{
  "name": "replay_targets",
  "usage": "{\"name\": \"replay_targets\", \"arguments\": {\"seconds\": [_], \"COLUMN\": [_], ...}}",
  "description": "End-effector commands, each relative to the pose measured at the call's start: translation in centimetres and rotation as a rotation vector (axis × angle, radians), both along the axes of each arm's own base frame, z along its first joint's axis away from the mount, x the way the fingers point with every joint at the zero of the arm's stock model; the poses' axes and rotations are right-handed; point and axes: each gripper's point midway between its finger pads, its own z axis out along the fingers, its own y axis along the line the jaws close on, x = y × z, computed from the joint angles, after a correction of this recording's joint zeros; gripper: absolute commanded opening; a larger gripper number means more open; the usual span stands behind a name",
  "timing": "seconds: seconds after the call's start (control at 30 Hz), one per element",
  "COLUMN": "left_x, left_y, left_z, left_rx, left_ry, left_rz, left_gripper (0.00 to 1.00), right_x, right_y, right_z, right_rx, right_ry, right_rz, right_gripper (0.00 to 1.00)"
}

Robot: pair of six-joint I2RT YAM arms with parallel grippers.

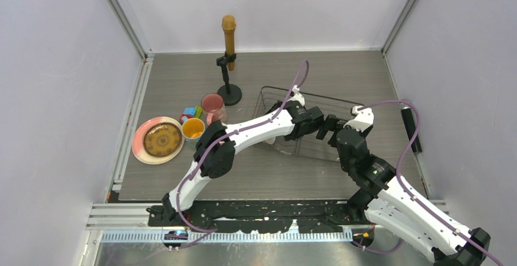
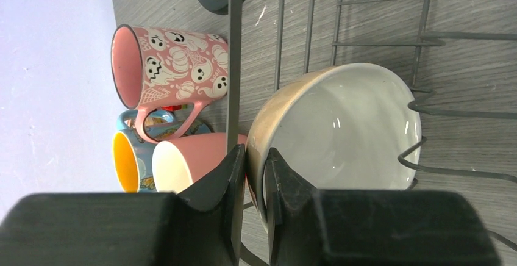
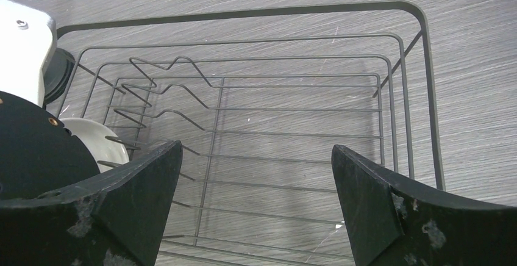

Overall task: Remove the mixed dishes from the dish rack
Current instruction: Pick up the bowl from the dish rack.

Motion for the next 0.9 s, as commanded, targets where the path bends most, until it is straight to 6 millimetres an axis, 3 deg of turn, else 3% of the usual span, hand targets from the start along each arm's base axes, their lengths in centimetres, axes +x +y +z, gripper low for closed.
{"name": "replay_targets", "arguments": {"seconds": [0.0,0.1,0.6,0.87], "left_x": [1.0,1.2,1.8,1.8], "left_y": [-0.3,-0.2,0.5,0.9], "left_z": [3.6,4.4,9.0,11.9], "left_rx": [-0.029,-0.014,0.01,-0.103], "left_ry": [-0.133,-0.156,-0.274,-0.346], "left_rz": [0.017,0.018,0.007,0.008], "left_gripper": [0.09,0.0,0.0,0.0], "right_x": [0.2,0.2,0.1,0.0], "right_y": [-0.5,-0.5,-0.9,-1.0], "right_z": [0.9,0.9,1.0,1.0], "right_rx": [0.004,0.002,-0.003,-0.002], "right_ry": [-0.038,-0.04,-0.05,-0.055], "right_rz": [-0.03,-0.031,-0.044,-0.046], "right_gripper": [0.99,0.99,0.99,0.99]}}
